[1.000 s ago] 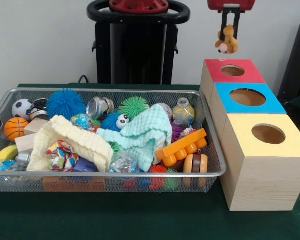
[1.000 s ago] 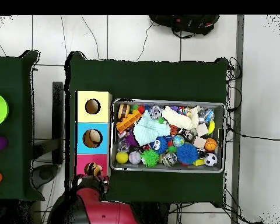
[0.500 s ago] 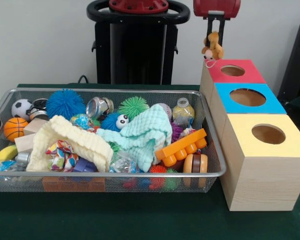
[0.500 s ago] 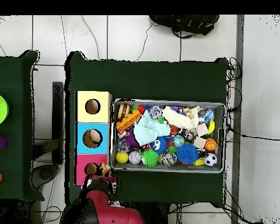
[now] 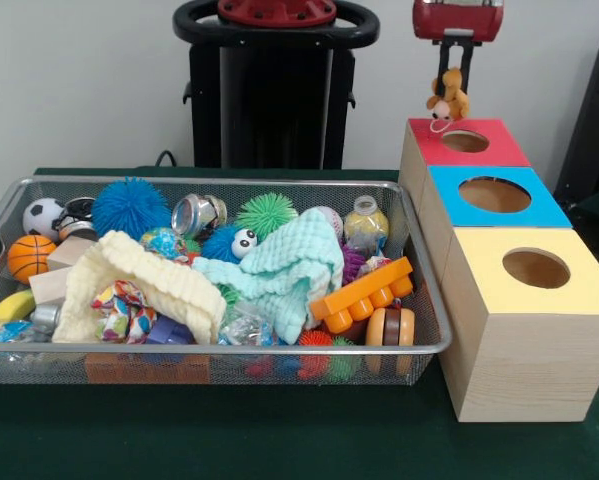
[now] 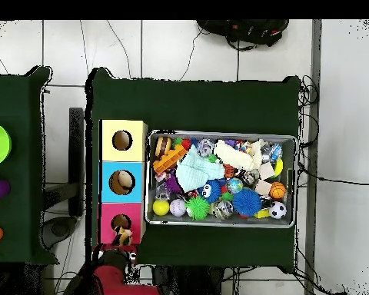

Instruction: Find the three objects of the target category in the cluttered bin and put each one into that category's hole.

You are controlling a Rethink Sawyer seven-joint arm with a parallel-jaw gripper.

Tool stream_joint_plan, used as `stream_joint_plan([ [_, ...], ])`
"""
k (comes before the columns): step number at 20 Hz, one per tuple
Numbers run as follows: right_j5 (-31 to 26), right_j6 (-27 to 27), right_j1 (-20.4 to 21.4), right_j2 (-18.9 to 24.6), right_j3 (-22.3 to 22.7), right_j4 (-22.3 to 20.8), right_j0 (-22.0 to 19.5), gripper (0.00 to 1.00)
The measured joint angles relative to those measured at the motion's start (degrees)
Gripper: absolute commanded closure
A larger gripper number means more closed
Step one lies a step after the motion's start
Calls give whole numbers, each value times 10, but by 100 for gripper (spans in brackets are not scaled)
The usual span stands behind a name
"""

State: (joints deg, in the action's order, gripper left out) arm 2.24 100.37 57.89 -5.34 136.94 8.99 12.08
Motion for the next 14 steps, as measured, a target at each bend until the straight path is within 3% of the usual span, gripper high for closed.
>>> stream_joint_plan([
  [4, 0, 0, -8, -12, 0, 24, 55, 100],
  [14, 12, 0, -29, -13, 0, 28, 43, 100],
])
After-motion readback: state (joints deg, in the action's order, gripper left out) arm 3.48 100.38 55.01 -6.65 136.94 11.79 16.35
